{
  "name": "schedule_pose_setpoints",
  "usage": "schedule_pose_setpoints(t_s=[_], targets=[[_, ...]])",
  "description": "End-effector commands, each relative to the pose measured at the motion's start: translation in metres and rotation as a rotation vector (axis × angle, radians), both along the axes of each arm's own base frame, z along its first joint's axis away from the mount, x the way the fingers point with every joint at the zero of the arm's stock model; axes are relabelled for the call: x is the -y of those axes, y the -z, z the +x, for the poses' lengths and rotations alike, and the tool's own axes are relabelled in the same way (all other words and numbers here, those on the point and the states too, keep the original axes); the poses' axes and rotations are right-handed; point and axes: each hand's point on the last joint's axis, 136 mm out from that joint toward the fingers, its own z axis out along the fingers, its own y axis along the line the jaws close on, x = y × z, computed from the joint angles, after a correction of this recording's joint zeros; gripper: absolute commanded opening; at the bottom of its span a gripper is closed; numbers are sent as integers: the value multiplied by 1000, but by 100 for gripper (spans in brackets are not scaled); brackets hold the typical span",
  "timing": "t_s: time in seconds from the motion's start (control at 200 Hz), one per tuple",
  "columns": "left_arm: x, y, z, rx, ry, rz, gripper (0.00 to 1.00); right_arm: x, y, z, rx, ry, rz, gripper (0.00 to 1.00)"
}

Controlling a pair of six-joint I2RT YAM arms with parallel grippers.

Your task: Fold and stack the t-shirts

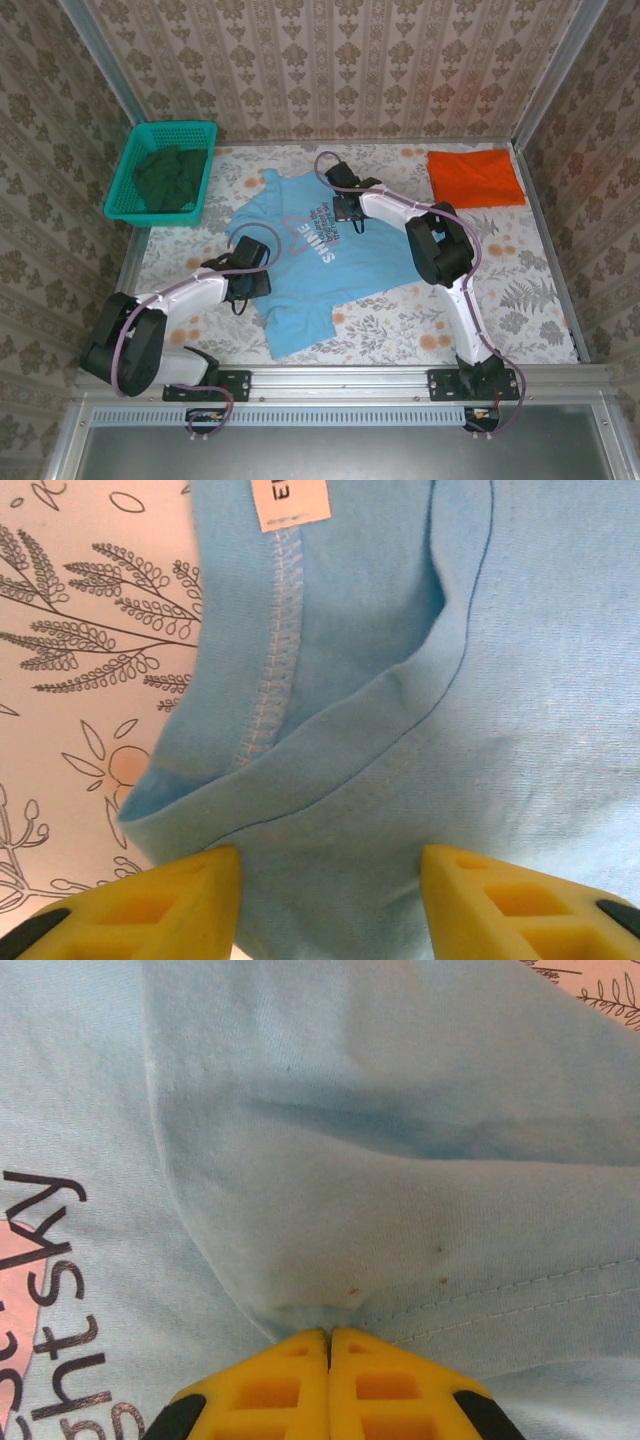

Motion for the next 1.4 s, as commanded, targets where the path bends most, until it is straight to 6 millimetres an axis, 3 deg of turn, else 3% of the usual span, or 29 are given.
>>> schedule_pose_setpoints(t_s=[0.0, 0.16, 0.52, 0.7, 1.025, 1.155, 1.395], targets=[[-10, 3, 0, 4, -61, 18, 44, 4, -5, -10, -29, -15, -36, 7], [-13, 8, 5, -4, -94, 16, 40, 4, -21, -11, 0, -27, -9, 8], [-23, 8, 9, 7, -122, 42, 33, 10, -24, -17, -17, -21, 30, 9], [-35, 6, 10, 18, -159, 54, 24, 11, -31, -14, -9, -17, 49, 9], [-37, 6, 11, 23, -168, 54, 24, 9, -36, -10, 6, -22, 93, 11], [-36, 6, 10, 21, -165, 49, 26, 8, -33, -11, 3, -15, 103, 19], [-35, 7, 10, 21, -159, 41, 29, 5, -27, -12, -11, -12, 126, 24]])
